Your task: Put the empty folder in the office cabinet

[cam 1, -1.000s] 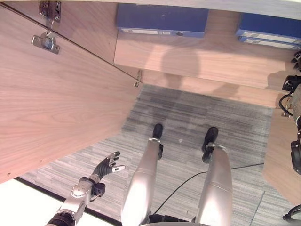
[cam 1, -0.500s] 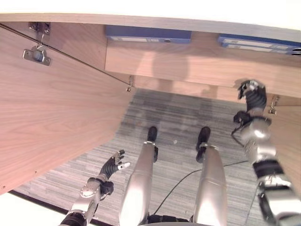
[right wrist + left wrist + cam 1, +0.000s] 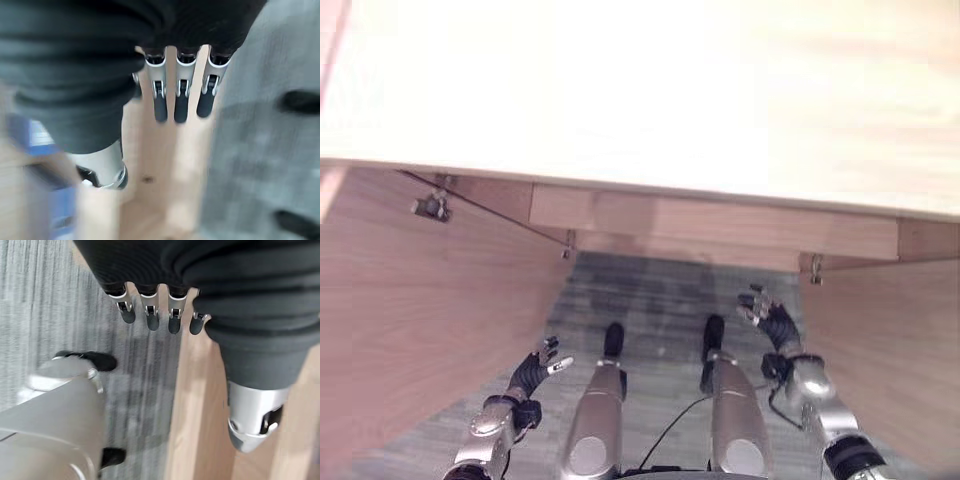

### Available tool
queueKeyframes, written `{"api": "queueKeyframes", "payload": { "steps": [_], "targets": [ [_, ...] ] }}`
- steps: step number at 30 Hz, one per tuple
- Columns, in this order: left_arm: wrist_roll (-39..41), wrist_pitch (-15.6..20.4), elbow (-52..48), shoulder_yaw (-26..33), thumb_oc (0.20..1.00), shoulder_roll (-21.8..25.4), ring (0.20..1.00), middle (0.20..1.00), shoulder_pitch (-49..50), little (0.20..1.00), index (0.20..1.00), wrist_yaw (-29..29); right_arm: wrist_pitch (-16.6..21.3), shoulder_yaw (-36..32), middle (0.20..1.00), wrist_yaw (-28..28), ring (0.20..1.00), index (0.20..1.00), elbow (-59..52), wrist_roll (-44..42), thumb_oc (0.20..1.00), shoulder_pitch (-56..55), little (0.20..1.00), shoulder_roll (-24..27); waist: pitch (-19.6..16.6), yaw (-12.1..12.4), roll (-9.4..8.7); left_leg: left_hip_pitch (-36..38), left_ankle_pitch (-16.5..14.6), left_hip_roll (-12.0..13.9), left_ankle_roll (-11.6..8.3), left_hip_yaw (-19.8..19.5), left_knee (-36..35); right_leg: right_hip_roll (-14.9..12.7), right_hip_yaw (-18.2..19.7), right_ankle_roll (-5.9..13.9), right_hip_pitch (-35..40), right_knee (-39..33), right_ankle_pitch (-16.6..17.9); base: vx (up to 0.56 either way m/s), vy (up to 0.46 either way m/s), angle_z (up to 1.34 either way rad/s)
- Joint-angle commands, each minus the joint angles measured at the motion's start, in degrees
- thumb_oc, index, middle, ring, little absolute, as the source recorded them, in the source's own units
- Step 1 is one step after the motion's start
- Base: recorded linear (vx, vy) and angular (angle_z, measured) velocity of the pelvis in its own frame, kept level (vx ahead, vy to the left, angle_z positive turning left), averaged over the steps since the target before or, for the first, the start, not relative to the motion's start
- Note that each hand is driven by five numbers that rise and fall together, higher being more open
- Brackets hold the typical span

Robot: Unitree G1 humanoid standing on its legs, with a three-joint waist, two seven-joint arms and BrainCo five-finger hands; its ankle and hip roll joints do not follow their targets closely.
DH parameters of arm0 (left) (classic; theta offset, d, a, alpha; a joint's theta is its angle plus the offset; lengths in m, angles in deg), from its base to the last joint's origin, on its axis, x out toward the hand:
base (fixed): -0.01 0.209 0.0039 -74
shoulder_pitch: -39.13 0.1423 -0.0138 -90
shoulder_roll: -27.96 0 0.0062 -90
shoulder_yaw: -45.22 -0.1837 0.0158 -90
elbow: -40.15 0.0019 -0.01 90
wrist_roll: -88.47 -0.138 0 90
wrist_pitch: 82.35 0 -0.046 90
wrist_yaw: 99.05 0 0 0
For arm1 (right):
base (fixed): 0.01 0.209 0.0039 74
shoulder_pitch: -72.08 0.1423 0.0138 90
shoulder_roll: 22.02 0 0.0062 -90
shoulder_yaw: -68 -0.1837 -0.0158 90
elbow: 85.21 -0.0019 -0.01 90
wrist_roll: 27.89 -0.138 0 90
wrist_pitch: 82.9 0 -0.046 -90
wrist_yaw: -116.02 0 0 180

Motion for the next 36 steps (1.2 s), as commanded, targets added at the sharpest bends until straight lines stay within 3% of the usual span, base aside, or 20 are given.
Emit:
{"api": "queueKeyframes", "payload": {
  "steps": [1, 4, 5, 10, 11, 12, 13, 15, 19, 20, 22, 24, 28, 34, 35, 36],
  "targets": [
    [-2.50, 0.57, 3.04, 2.12, 1.000, -0.47, 1.000, 1.000, 2.81, 1.000, 1.000, 0.59, -1.97, 0.53, 1.000, -0.77, 1.000, 1.000, 3.12, 7.57, 1.000, -2.58, 1.000, -0.27, -2.16, 0.56, 0.91, 2.34, 4.25, 2.97, -2.93, -4.47, -6.98, -0.07, -2.90, 2.49, 6.29, 3.03, -5.90, 0.09, -0.045, 0.09],
    [-2.24, 0.52, 5.90, 4.08, 1.000, -1.99, 1.000, 1.000, 2.88, 1.000, 1.000, 1.47, -2.81, 1.00, 1.000, -0.79, 1.000, 1.000, 6.97, 10.73, 1.000, -3.63, 1.000, -0.86, -4.09, 0.97, 0.87, 6.44, 5.60, 4.07, -3.64, -5.02, -10.06, 0.89, -4.86, 2.24, 10.55, 1.27, -6.42, 0.06, -0.049, 0.17],
    [-1.36, 0.60, 8.32, 5.55, 1.000, -3.22, 1.000, 1.000, 2.62, 1.000, 1.000, 2.12, -3.16, 1.57, 1.000, -0.82, 1.000, 1.000, 10.35, 11.85, 1.000, -3.43, 1.000, -1.42, -5.45, 1.81, 1.05, 8.56, 7.45, 5.07, -4.87, -5.42, -12.62, 1.64, -6.73, 1.92, 13.49, -0.44, -7.06, 0.04, -0.048, 0.27],
    [1.04, 1.06, 10.85, 7.65, 1.000, -4.99, 1.000, 1.000, 1.96, 1.000, 1.000, 3.42, -2.90, 1.99, 1.000, 0.25, 1.000, 1.000, 13.17, 12.96, 1.000, -2.60, 1.000, -1.90, -7.61, 2.90, 1.07, 8.50, 11.70, 5.85, -6.71, -5.68, -15.59, 2.13, -10.18, 2.14, 17.48, -5.59, -5.78, -0.03, -0.012, 0.45],
    [0.50, 1.19, 13.00, 9.23, 1.000, -6.42, 1.000, 1.000, 2.52, 1.000, 1.000, 4.57, -2.86, 3.69, 1.000, 0.12, 1.000, 1.000, 14.04, 14.59, 1.000, -1.95, 1.000, -1.61, -9.02, 2.90, -0.10, 9.45, 9.48, 6.38, -4.44, 3.06, -12.56, 0.63, -12.97, 2.11, 19.51, -8.38, -4.12, -0.15, 0.060, 0.58],
    [0.49, 1.19, 13.01, 9.24, 1.000, -6.42, 1.000, 1.000, 2.48, 1.000, 1.000, 4.57, -2.85, 3.68, 1.000, 0.12, 1.000, 1.000, 14.05, 14.58, 1.000, -1.91, 1.000, -1.61, -9.11, 2.88, -0.11, 9.21, 9.64, 6.29, -4.36, 3.05, -12.53, 0.56, -12.99, 2.16, 19.36, -8.50, -3.87, -0.21, 0.064, 0.65],
    [-0.10, 1.12, 13.62, 9.72, 1.000, -6.64, 1.000, 1.000, 2.23, 1.000, 1.000, 4.90, -2.73, 4.19, 1.000, -0.02, 1.000, 1.000, 14.09, 15.00, 1.000, -1.54, 1.000, -1.54, -9.72, 2.36, -0.65, 10.39, 7.88, 6.94, -3.69, 7.78, -10.57, -0.15, -14.05, 1.93, 19.38, -8.68, -3.28, -0.11, 0.035, 0.74],
    [-0.44, 1.15, 13.44, 11.01, 1.000, -6.85, 1.000, 1.000, 2.57, 1.000, 1.000, 5.18, -2.36, 4.53, 1.000, 0.27, 1.000, 1.000, 14.40, 15.11, 1.000, -1.63, 1.000, -1.60, -10.98, 1.96, -1.19, 14.09, 5.36, 7.54, -3.21, 13.44, -6.57, -0.47, -16.15, 1.11, 19.82, -8.57, -2.93, -0.14, 0.018, 0.63],
    [-1.17, 1.22, 14.60, 12.07, 1.000, -8.07, 1.000, 1.000, 2.18, 1.000, 1.000, 6.07, -1.45, 2.23, 1.000, 1.94, 1.000, 1.000, 16.23, 13.86, 1.000, -2.06, 1.000, -2.44, -13.39, -0.37, -1.22, 19.89, 3.37, 8.76, -3.10, 21.47, -2.81, -1.51, -22.07, 0.18, 20.63, -8.11, -2.20, -0.10, 0.064, 0.95],
    [-1.40, 1.13, 14.95, 12.25, 1.000, -8.34, 1.000, 1.000, 2.12, 1.000, 1.000, 6.17, -1.62, 2.10, 1.000, 2.13, 1.000, 1.000, 16.80, 13.97, 1.000, -2.34, 1.000, -2.67, -14.28, -0.87, -0.78, 21.86, 2.06, 9.32, -3.82, 22.51, -3.07, -1.03, -22.36, 0.59, 21.52, -8.30, -3.00, 0.00, 0.119, 1.56],
    [-2.35, 1.20, 15.63, 12.12, 1.000, -8.78, 1.000, 1.000, 2.14, 1.000, 1.000, 6.99, -1.76, 1.90, 1.000, 2.56, 1.000, 1.000, 16.93, 14.21, 1.000, -2.86, 1.000, -3.07, -14.81, -1.20, -0.91, 21.81, 2.43, 9.00, -4.11, 22.74, -2.77, -1.29, -24.33, 0.80, 22.17, -8.54, -2.02, -0.04, 0.145, 1.07],
    [-4.70, 0.51, 16.49, 12.10, 1.000, -8.67, 1.000, 1.000, 2.75, 1.000, 1.000, 7.22, -2.14, 2.02, 1.000, 2.60, 1.000, 1.000, 17.37, 15.14, 1.000, -3.17, 1.000, -3.86, -15.98, -1.22, -1.16, 23.41, 1.47, 8.97, -3.91, 25.14, -7.64, -1.76, -25.60, 1.56, 23.09, -8.33, -1.10, -0.02, 0.193, 0.91],
    [-6.42, 0.15, 17.05, 11.59, 1.000, -8.33, 1.000, 1.000, 2.81, 1.000, 1.000, 7.90, -2.44, 1.85, 1.000, 2.88, 1.000, 1.000, 18.23, 15.37, 1.000, -3.03, 1.000, -4.25, -15.95, -0.55, -1.63, 24.11, 0.91, 8.28, -3.11, 24.69, -9.67, -2.75, -26.40, 2.17, 23.60, -7.35, -0.53, -0.05, 0.140, 0.13],
    [-7.79, 0.04, 17.79, 11.34, 1.000, -7.28, 1.000, 1.000, 2.38, 1.000, 1.000, 8.75, -3.01, -0.08, 1.000, 4.07, 1.000, 1.000, 19.65, 13.26, 1.000, -2.20, 1.000, -6.88, -15.76, 2.67, -2.61, 24.60, -0.67, 3.84, -0.02, 20.01, -13.47, -7.41, -28.15, 4.96, 24.26, -2.85, 2.26, -0.05, 0.191, 0.57],
    [-7.67, 0.19, 17.67, 10.56, 1.000, -7.19, 1.000, 1.000, 1.76, 1.000, 1.000, 9.05, -3.11, -0.99, 1.000, 4.36, 1.000, 1.000, 20.21, 12.17, 1.000, -1.76, 1.000, -7.30, -15.08, 2.89, -2.90, 23.37, 0.18, 2.19, 1.03, 17.79, -12.82, -9.57, -27.72, 5.51, 23.72, -1.13, 5.11, -0.10, 0.085, 0.69],
    [-7.49, 0.32, 17.53, 9.99, 1.000, -7.06, 1.000, 1.000, 1.20, 1.000, 1.000, 9.36, -3.06, -1.25, 1.000, 4.57, 1.000, 1.000, 20.00, 11.63, 1.000, -1.29, 1.000, -7.42, -14.82, 2.34, -2.91, 22.86, 0.36, 1.75, 1.35, 15.63, -12.81, -9.66, -23.67, 6.32, 22.81, -0.19, 6.03, -0.13, 0.049, 1.12]
  ]
}}
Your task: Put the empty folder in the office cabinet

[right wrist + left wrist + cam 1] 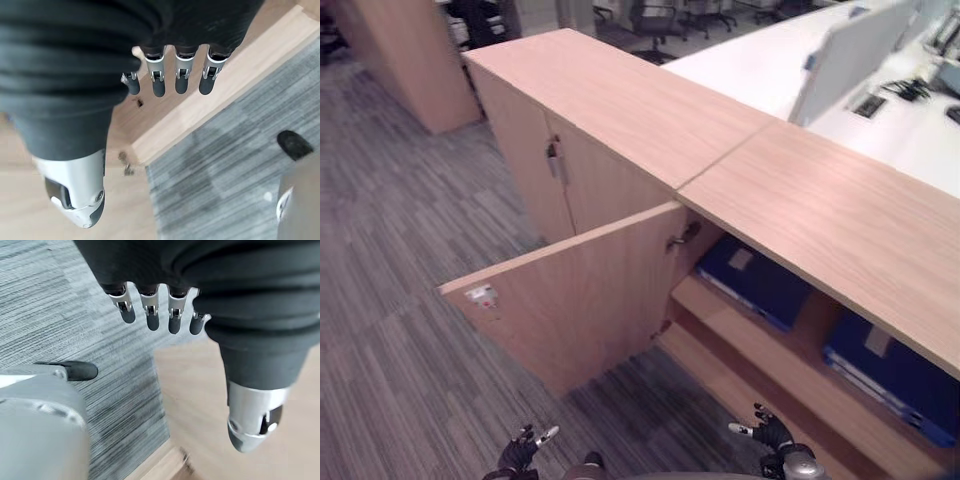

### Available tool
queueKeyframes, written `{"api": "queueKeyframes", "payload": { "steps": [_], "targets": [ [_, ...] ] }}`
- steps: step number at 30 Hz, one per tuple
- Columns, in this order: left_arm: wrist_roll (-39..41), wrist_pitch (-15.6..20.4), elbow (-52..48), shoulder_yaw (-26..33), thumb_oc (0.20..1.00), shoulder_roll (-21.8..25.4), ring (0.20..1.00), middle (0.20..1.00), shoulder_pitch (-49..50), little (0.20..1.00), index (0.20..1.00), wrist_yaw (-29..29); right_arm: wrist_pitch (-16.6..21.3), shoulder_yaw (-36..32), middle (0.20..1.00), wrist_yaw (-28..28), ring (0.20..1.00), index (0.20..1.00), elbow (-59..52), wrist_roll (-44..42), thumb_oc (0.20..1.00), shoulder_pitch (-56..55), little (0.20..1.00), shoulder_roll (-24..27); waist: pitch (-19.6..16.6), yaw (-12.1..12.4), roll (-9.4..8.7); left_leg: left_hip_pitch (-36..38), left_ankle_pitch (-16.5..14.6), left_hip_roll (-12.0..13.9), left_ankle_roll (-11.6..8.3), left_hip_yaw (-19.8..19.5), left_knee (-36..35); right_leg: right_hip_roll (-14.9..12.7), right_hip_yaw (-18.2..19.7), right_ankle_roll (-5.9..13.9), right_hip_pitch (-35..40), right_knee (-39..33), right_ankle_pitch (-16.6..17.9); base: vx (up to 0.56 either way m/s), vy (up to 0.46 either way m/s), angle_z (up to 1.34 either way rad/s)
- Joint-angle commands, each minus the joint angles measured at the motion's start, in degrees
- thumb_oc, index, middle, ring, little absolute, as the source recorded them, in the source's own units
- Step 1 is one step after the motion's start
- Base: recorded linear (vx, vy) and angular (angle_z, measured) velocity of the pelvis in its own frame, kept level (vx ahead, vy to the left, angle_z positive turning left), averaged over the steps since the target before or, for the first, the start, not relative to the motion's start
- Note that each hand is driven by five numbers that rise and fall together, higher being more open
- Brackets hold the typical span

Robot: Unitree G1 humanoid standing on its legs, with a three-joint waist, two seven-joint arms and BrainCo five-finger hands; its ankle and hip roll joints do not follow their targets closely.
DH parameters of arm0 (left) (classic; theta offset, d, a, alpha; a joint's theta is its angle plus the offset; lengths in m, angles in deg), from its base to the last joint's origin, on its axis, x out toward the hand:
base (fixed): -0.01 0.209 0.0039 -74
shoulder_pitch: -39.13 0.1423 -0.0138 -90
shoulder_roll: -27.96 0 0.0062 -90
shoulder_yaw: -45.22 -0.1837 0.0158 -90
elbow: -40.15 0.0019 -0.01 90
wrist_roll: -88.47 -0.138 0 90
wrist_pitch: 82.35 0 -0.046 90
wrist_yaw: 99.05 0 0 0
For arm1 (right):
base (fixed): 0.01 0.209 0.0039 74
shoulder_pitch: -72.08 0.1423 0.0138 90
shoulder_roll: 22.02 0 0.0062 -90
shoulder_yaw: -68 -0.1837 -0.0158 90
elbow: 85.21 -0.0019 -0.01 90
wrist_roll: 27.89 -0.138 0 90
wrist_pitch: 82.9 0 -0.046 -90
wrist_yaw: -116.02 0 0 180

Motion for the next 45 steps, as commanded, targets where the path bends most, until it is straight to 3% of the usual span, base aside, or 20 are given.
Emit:
{"api": "queueKeyframes", "payload": {
  "steps": [1, 2, 4, 6, 8, 11, 18, 21, 23, 24, 26, 30, 38, 45],
  "targets": [
    [-0.72, 1.96, -1.84, -0.77, 1.000, 0.07, 1.000, 1.000, -3.00, 1.000, 1.000, 1.45, 0.60, -2.41, 1.000, 0.89, 1.000, 1.000, -0.75, -2.19, 1.000, 3.91, 1.000, -0.06, 2.39, -0.56, 2.17, 4.26, -3.77, 1.74, -3.24, -4.54, 0.23, 3.50, 11.12, 6.20, -6.51, -1.37, 2.82, -0.06, -0.019, 1.69],
    [-0.68, 2.15, -2.11, -1.57, 1.000, 0.14, 1.000, 1.000, -3.38, 1.000, 1.000, 1.60, 0.68, -2.28, 1.000, 0.87, 1.000, 1.000, -0.60, -2.90, 1.000, 4.21, 1.000, -0.09, 2.54, -0.99, 2.39, 3.82, -3.52, 1.57, -3.08, -6.56, 0.37, 5.24, 18.04, 6.50, -7.24, -1.45, 1.91, -0.05, -0.006, 1.81],
    [-0.72, 2.19, -2.02, -2.42, 1.000, 0.45, 1.000, 1.000, -3.92, 1.000, 1.000, 1.68, 0.92, -2.13, 1.000, 0.61, 1.000, 1.000, -0.09, -4.21, 1.000, 4.38, 1.000, -0.19, 2.53, -1.64, 2.73, 2.93, -2.83, 1.26, -2.99, -9.48, 0.73, 9.02, 27.05, 6.36, -7.13, -1.39, -1.58, -0.01, 0.003, 1.00],
    [-1.35, 2.10, -1.71, -2.88, 1.000, 0.90, 1.000, 1.000, -4.52, 1.000, 1.000, 1.98, 1.12, -2.09, 1.000, 0.66, 1.000, 1.000, 0.66, -4.85, 1.000, 4.89, 1.000, -0.39, 1.94, -1.58, 2.86, 1.68, -1.95, 1.06, -3.18, -12.47, 0.53, 11.35, 31.10, 5.95, -5.95, -2.07, -3.94, -0.01, -0.069, 1.01],
    [-2.04, 2.16, -1.39, -3.16, 1.000, 1.00, 1.000, 1.000, -4.83, 1.000, 1.000, 2.50, 0.97, -1.46, 1.000, 0.38, 1.000, 1.000, 0.79, -4.54, 1.000, 5.30, 1.000, -0.40, 1.58, -0.79, 2.70, 1.02, -1.72, 1.16, -3.60, -13.67, 0.89, 11.55, 30.18, 4.73, -3.77, -4.98, -6.82, -0.03, -0.124, 0.84],
    [-1.65, 2.22, -1.21, -2.84, 1.000, 0.31, 1.000, 1.000, -4.59, 1.000, 1.000, 2.66, 1.01, -0.91, 1.000, 0.25, 1.000, 1.000, 1.04, -3.96, 1.000, 5.17, 1.000, 0.09, 0.78, 0.38, 2.66, 0.10, -0.88, 1.39, -4.41, -14.80, 1.15, 12.31, 28.69, 3.90, -1.62, -9.20, -8.15, -0.04, -0.157, 0.24],
    [-0.90, 1.97, -0.85, -3.92, 1.000, -2.11, 1.000, 1.000, -4.24, 1.000, 1.000, 2.26, 0.81, -1.36, 1.000, 0.74, 1.000, 1.000, 2.80, -2.88, 1.000, 4.14, 1.000, 2.21, 1.37, 0.86, 4.54, -2.19, 5.11, 3.50, -8.13, -18.90, -2.77, 15.06, 25.73, 2.49, 1.13, -15.42, -8.12, -0.09, -0.141, 0.33],
    [0.44, 1.97, -1.08, -4.34, 1.000, -2.68, 1.000, 1.000, -5.46, 1.000, 1.000, 2.37, 0.92, -1.81, 1.000, 1.08, 1.000, 1.000, 3.42, -3.15, 1.000, 4.14, 1.000, 3.43, 3.44, 0.50, 4.68, -5.32, 5.59, 3.12, -9.04, -19.29, -0.11, 15.11, 25.18, 1.79, 0.42, -15.20, -7.80, -0.21, -0.065, 0.23],
    [0.71, 1.99, -1.20, -4.43, 1.000, -2.75, 1.000, 1.000, -5.75, 1.000, 1.000, 2.27, 0.90, -1.77, 1.000, 1.02, 1.000, 1.000, 3.62, -3.09, 1.000, 4.28, 1.000, 3.76, 3.95, 0.19, 4.49, -5.89, 4.62, 2.74, -8.65, -18.45, 1.78, 14.81, 25.02, 1.56, -0.44, -14.48, -7.59, -0.21, -0.017, 0.31],
    [0.39, 1.85, -1.34, -4.57, 1.000, -2.81, 1.000, 1.000, -5.83, 1.000, 1.000, 1.91, 0.83, -1.89, 1.000, 0.96, 1.000, 1.000, 4.80, -2.81, 1.000, 4.65, 1.000, 4.46, 4.04, -0.78, 3.60, -4.77, 0.46, 1.62, -7.41, -16.26, 6.19, 13.98, 25.08, 0.74, -3.39, -12.65, -7.08, -0.21, -0.008, 0.14],
    [-0.75, 1.47, -0.38, -4.69, 1.000, -2.91, 1.000, 1.000, -5.34, 1.000, 1.000, 2.11, 0.48, -2.40, 1.000, 1.21, 1.000, 1.000, 6.50, -2.62, 1.000, 4.55, 1.000, 4.65, 3.22, -1.85, 3.29, -2.61, -2.03, 0.83, -6.53, -14.57, 7.92, 14.13, 25.15, 0.00, -4.97, -11.22, -7.06, -0.14, 0.015, -0.18],
    [-0.99, 1.38, -1.36, -4.99, 1.000, -3.70, 1.000, 1.000, -3.75, 1.000, 1.000, 1.52, 0.34, -3.67, 1.000, 0.71, 1.000, 1.000, 7.09, -3.43, 1.000, 3.34, 1.000, 3.83, 1.06, -3.24, 5.08, 1.94, -2.32, 1.88, -5.48, -11.71, 2.12, 15.53, 25.55, 0.47, -4.57, -10.81, -6.77, 0.05, 0.068, 0.12],
    [-1.45, 1.84, -2.40, -4.56, 1.000, -3.03, 1.000, 1.000, -3.48, 1.000, 1.000, 2.05, 0.44, -4.46, 1.000, 0.84, 1.000, 1.000, 7.93, -4.13, 1.000, 1.49, 1.000, 2.28, -0.34, -3.66, 4.91, 5.97, -0.57, 2.08, -5.17, -10.51, -4.87, 14.70, 25.35, 2.21, -1.69, -15.62, -4.02, 0.05, 0.050, 0.07],
    [-1.85, 2.12, -3.29, -5.21, 1.000, -2.87, 1.000, 1.000, -4.16, 1.000, 1.000, 2.55, -0.11, -3.97, 1.000, 1.09, 1.000, 1.000, 8.46, -2.93, 1.000, 1.20, 1.000, 2.00, -0.42, -3.62, 4.76, 6.78, -0.78, 1.57, -4.75, -10.57, -5.47, 13.92, 25.53, 2.76, -0.80, -15.69, -3.83, 0.03, 0.034, 0.02]
  ]
}}
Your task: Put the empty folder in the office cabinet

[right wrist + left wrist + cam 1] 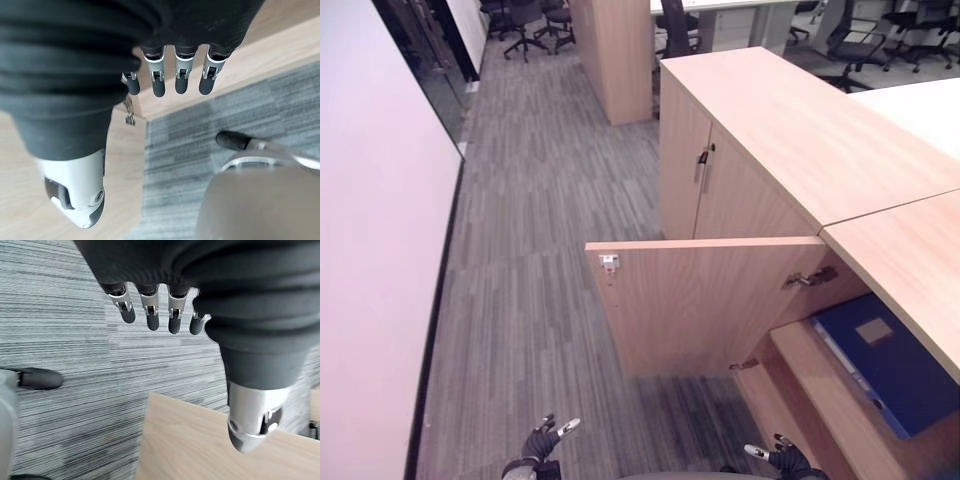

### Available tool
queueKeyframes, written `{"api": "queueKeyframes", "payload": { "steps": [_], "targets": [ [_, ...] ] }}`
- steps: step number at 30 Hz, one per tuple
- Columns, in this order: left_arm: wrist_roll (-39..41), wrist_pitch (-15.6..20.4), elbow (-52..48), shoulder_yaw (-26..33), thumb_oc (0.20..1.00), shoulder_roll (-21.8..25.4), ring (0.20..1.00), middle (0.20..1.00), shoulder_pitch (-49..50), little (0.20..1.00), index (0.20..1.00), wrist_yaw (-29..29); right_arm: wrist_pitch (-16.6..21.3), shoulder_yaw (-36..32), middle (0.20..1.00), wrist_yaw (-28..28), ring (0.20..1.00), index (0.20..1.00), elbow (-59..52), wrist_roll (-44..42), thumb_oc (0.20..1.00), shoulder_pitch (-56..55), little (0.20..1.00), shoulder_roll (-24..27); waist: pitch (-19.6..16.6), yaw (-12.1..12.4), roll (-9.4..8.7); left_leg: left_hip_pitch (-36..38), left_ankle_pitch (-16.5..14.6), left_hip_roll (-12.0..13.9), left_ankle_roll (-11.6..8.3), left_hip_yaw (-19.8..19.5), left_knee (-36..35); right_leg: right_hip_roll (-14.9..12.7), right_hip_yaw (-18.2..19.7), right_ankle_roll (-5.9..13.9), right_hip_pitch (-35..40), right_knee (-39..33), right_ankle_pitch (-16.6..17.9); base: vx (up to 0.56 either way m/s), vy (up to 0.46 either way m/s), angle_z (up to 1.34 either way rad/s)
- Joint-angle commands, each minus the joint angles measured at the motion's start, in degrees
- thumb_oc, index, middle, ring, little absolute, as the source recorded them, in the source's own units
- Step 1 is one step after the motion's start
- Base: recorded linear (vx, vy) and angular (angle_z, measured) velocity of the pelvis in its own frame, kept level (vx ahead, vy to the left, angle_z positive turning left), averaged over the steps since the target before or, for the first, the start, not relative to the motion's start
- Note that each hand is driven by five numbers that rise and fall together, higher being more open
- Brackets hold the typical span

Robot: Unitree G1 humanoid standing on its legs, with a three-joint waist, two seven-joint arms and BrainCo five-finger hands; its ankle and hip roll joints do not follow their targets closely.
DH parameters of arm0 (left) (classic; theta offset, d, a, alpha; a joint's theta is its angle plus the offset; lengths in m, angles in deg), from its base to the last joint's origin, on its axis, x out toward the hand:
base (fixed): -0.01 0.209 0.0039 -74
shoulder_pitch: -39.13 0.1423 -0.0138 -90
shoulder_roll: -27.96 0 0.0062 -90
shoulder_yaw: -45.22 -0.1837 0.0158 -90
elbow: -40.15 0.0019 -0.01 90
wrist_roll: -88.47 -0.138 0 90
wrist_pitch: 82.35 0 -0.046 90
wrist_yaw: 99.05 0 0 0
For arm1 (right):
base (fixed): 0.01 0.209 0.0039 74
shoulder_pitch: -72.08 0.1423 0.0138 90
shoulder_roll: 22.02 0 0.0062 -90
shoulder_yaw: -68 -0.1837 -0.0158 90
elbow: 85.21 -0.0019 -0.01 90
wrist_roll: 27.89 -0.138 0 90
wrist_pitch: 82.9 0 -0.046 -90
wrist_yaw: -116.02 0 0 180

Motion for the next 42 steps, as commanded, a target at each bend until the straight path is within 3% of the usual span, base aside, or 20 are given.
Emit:
{"api": "queueKeyframes", "payload": {
  "steps": [1, 9, 19, 23, 32, 42],
  "targets": [
    [-1.71, 2.16, 0.49, -0.03, 1.000, 1.48, 1.000, 1.000, -3.14, 1.000, 1.000, 0.38, 0.95, 0.10, 1.000, 0.64, 1.000, 1.000, 1.84, -0.53, 1.000, 2.85, 1.000, 0.91, 0.62, 0.57, -2.14, -1.41, -0.29, 2.18, -3.36, -0.79, 0.84, -0.18, 1.75, 2.02, -0.01, 4.37, -3.35, 0.04, 0.043, 0.00],
    [0.01, 3.32, -4.65, 0.53, 1.000, 2.74, 1.000, 1.000, -5.41, 1.000, 1.000, 1.41, 0.65, 0.02, 1.000, 0.64, 1.000, 1.000, 1.91, -0.16, 1.000, 2.65, 1.000, 1.14, 0.16, 0.58, -2.66, -1.06, -0.79, 1.95, -2.92, -0.75, 1.15, -0.60, 2.40, 2.41, 0.24, 4.74, -3.40, 0.04, 0.023, -0.01],
    [5.88, 5.08, -8.92, 4.77, 1.000, 15.00, 1.000, 1.000, -19.89, 1.000, 1.000, 3.53, 0.96, 2.16, 1.000, -0.86, 1.000, 1.000, -1.08, 0.80, 1.000, 1.38, 1.000, 1.96, -1.98, -1.73, -3.21, 0.78, -1.57, 2.33, -3.31, 1.21, 0.43, -0.76, 4.22, 3.53, 0.49, 3.88, -2.70, 0.04, 0.024, -0.08],
    [7.55, 5.17, -8.59, 4.72, 1.000, 16.93, 1.000, 1.000, -24.23, 1.000, 1.000, 3.34, 0.77, 2.94, 1.000, -1.44, 1.000, 1.000, -1.53, 1.03, 1.000, 0.67, 1.000, 2.03, -2.32, -2.59, -3.49, 1.22, -1.79, 2.33, -3.31, 1.86, 0.29, -0.85, 4.77, 3.93, 0.37, 3.79, -2.36, 0.01, 0.012, -0.14],
    [8.50, 5.36, -8.29, 2.69, 1.000, 16.34, 1.000, 1.000, -29.11, 1.000, 1.000, 2.65, 0.17, 3.87, 1.000, -2.29, 1.000, 1.000, -0.67, 1.79, 1.000, -0.04, 1.000, 1.69, -2.60, -3.88, -3.91, 1.67, -2.09, 2.26, -3.22, 3.24, 0.13, -1.08, 6.07, 4.50, -0.29, 3.66, -1.68, 0.00, 0.019, -0.13],
    [10.06, 5.29, -8.28, 0.70, 1.000, 10.62, 1.000, 1.000, -29.38, 1.000, 1.000, 1.91, -0.14, 4.21, 1.000, -2.45, 1.000, 1.000, -0.33, 2.26, 1.000, -0.18, 1.000, 1.11, -2.56, -4.52, -4.31, 1.76, -2.11, 2.07, -3.01, 3.71, 0.10, -1.25, 6.52, 4.67, -0.39, 3.45, -1.36, -0.01, 0.009, -0.05]
  ]
}}
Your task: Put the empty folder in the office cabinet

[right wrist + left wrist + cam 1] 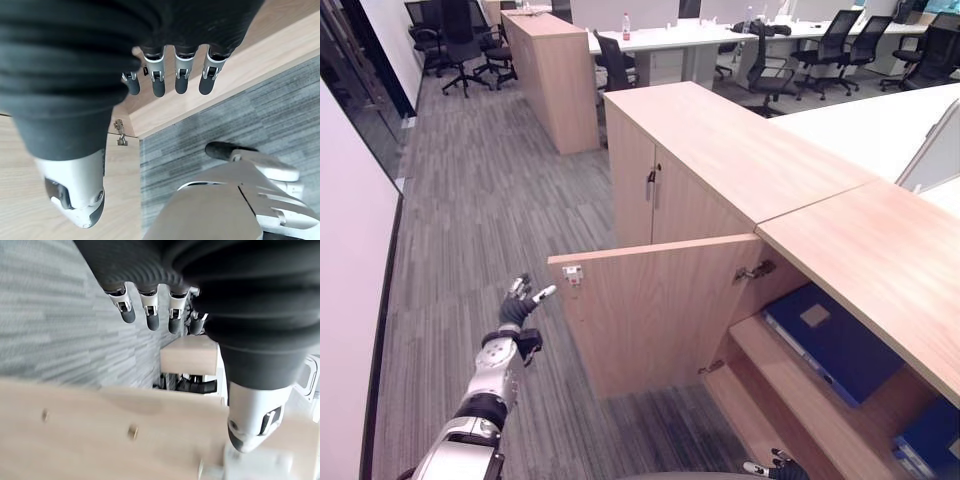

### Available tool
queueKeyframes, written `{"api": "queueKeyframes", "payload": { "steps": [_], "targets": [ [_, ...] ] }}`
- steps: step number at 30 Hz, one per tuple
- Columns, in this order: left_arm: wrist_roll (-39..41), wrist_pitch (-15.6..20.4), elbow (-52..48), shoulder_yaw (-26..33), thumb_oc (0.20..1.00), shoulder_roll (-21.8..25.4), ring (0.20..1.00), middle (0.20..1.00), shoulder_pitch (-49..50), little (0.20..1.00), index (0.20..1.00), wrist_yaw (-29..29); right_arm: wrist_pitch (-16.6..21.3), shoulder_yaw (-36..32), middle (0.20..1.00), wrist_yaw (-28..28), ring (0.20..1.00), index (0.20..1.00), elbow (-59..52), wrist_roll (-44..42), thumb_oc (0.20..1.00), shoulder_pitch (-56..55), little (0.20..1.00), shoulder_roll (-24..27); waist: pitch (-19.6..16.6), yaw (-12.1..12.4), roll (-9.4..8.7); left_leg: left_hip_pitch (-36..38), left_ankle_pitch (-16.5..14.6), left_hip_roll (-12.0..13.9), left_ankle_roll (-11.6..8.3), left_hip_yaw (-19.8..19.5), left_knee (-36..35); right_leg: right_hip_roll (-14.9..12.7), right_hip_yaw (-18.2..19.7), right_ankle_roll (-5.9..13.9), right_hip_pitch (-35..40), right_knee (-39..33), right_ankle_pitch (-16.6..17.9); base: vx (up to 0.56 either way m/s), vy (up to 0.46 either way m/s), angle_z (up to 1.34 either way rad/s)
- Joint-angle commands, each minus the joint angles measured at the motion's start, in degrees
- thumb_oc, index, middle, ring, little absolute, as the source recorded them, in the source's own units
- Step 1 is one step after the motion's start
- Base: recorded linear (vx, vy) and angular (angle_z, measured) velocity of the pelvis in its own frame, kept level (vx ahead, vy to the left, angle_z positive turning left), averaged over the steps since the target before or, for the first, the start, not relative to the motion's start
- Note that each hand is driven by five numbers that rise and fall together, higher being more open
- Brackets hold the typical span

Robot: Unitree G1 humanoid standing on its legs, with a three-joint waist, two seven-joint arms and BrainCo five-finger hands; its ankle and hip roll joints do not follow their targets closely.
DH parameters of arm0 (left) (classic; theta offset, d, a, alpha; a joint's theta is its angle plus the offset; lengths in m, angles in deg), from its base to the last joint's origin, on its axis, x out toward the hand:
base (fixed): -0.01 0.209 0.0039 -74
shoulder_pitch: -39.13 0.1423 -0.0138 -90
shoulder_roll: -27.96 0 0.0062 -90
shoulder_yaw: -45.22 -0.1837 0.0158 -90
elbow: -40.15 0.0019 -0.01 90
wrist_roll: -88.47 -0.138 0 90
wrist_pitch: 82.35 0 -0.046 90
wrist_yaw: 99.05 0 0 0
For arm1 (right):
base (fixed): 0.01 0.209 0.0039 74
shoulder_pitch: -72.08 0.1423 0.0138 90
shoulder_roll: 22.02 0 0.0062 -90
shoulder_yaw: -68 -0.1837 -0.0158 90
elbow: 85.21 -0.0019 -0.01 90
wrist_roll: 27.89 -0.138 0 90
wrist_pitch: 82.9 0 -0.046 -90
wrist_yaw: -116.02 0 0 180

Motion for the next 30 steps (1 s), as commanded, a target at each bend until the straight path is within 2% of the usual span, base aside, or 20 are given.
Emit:
{"api": "queueKeyframes", "payload": {
  "steps": [1, 11, 16, 22, 30],
  "targets": [
    [2.14, 2.89, 2.58, 0.07, 1.000, 0.28, 1.000, 1.000, -7.75, 1.000, 1.000, -0.48, 0.06, 1.68, 1.000, -0.11, 1.000, 1.000, 0.36, 1.65, 1.000, 2.54, 1.000, 0.62, 0.99, -0.23, -0.47, 0.12, -2.33, 1.40, -2.64, -2.12, 0.18, -2.04, 0.31, 4.96, 1.44, 3.69, -3.23, 0.00, 0.000, 0.00],
    [5.59, 2.74, -2.05, -3.42, 1.000, -6.52, 1.000, 1.000, -5.62, 1.000, 1.000, -3.08, -0.24, 1.72, 1.000, 0.23, 1.000, 1.000, 1.08, 1.59, 1.000, 3.42, 1.000, -0.28, 1.03, -0.02, -0.77, -0.01, -2.30, 1.33, -2.46, -2.34, 0.17, -2.12, 0.03, 4.75, 1.65, 3.60, -3.21, 0.00, 0.000, 0.00],
    [5.12, 1.81, -9.21, -8.71, 1.000, -8.33, 1.000, 1.000, -2.57, 1.000, 1.000, -6.91, -0.57, 1.47, 1.000, 0.24, 1.000, 1.000, 1.95, 1.96, 1.000, 3.97, 1.000, -0.53, 1.38, 0.52, -0.54, -0.41, -2.11, 1.22, -2.33, -2.86, 0.17, -2.17, -0.49, 4.55, 1.65, 3.67, -3.17, -0.01, 0.001, 0.01],
    [3.84, 0.87, -15.96, -12.33, 1.000, -7.04, 1.000, 1.000, 0.39, 1.000, 1.000, -10.36, -0.85, 1.14, 1.000, -0.32, 1.000, 1.000, 2.68, 2.27, 1.000, 4.09, 1.000, -0.75, 1.87, 1.23, -0.37, -0.79, -1.96, 1.06, -2.19, -3.38, 0.22, -2.36, -0.89, 4.47, 1.62, 3.90, -3.17, -0.03, 0.004, 0.11],
    [2.70, -0.57, -25.74, -15.41, 1.000, -0.71, 1.000, 1.000, 7.12, 1.000, 1.000, -17.61, -0.87, -0.30, 1.000, -1.56, 1.000, 1.000, 2.88, 1.90, 1.000, 3.76, 1.000, -0.87, 2.55, 1.92, 0.31, -1.64, -1.79, 0.49, -1.95, -2.97, 0.30, -2.99, -1.23, 4.91, 0.89, 4.14, -2.52, -0.03, 0.012, 0.00]
  ]
}}
